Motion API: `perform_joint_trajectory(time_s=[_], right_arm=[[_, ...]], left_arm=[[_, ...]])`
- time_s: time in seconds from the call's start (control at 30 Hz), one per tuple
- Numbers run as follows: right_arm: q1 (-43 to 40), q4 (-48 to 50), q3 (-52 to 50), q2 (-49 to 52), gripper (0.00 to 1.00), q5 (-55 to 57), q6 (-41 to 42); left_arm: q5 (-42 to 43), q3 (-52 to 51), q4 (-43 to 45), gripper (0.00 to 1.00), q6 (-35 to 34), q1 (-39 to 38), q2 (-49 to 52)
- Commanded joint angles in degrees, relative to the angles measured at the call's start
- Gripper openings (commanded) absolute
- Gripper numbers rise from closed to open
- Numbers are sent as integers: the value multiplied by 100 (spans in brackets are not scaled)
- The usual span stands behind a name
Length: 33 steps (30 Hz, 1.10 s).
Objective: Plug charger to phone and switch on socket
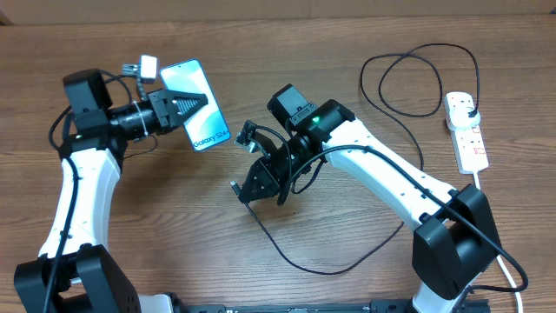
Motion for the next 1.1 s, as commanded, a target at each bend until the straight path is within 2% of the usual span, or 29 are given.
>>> perform_joint_trajectory(time_s=[0.0,0.1,0.47,0.63,1.07], right_arm=[[4,179,-13,-96,4,-374,-70],[4,461,-13,-96,4,-623,28],[-37,1775,-13,-96,4,-599,1329],[-109,2022,-13,-96,4,-601,1711],[-358,2044,-15,-96,4,-605,1759]], left_arm=[[-2,63,-35,4,-173,-105,-175],[-13,63,-55,4,-173,-216,-175],[278,63,-87,4,-389,-295,-175],[435,63,-70,5,-413,-254,-175],[560,63,-74,4,-787,81,-175]])
